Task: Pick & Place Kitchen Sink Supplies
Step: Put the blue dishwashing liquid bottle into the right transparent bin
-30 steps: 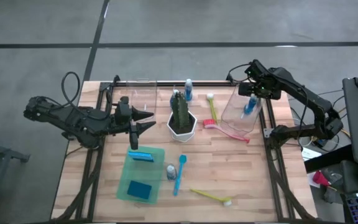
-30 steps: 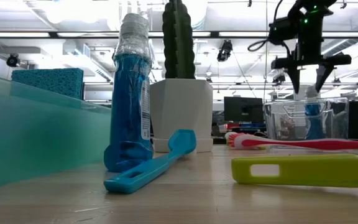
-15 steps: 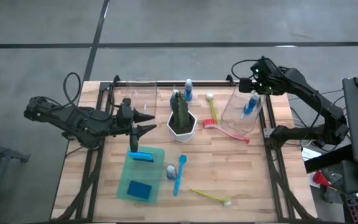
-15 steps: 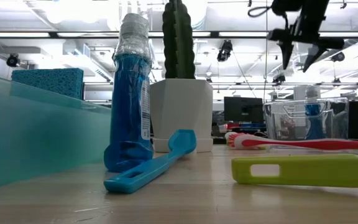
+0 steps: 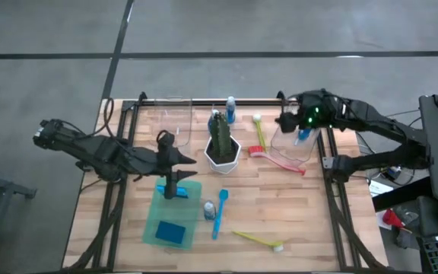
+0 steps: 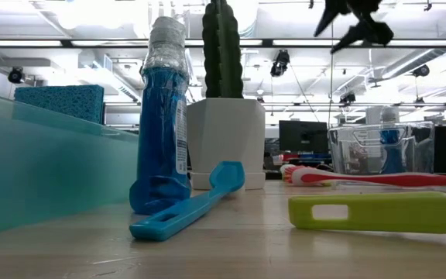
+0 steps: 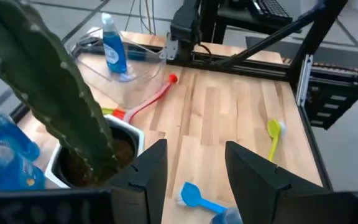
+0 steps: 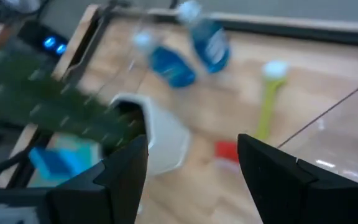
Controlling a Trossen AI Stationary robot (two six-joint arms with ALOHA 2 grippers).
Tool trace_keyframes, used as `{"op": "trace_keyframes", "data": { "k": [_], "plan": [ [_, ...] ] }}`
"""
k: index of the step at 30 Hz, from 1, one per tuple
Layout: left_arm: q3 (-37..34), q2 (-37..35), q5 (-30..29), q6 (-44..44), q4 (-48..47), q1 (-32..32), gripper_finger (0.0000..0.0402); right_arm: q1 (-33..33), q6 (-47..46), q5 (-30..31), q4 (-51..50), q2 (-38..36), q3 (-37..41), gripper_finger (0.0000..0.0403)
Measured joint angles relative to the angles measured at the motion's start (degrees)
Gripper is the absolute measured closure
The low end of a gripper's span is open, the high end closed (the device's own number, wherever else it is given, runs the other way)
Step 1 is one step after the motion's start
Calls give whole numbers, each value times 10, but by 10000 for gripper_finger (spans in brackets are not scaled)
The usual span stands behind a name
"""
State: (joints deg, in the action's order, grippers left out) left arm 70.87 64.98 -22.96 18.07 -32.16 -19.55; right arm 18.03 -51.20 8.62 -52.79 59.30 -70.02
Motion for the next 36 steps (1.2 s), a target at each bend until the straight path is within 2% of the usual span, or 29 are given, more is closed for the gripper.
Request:
{"op": "trace_keyframes", "data": {
  "k": [2,8,12,20,24,28,36],
  "plan": [
    [0,3,5,6,0,0,248,-33,-19,2,0,-1,0,159],
    [0,23,102,-45,0,0,248,-109,-67,23,0,5,0,164],
    [0,47,118,-22,-12,0,248,-158,-88,28,29,10,0,168],
    [0,70,118,33,-37,0,248,-306,-78,30,77,32,0,165],
    [0,63,113,46,-36,0,248,-369,-82,32,130,73,0,168],
    [0,48,82,52,-33,0,248,-392,-61,29,166,131,0,165],
    [0,7,46,108,-19,1,248,-397,92,29,289,239,-11,171]
  ]
}}
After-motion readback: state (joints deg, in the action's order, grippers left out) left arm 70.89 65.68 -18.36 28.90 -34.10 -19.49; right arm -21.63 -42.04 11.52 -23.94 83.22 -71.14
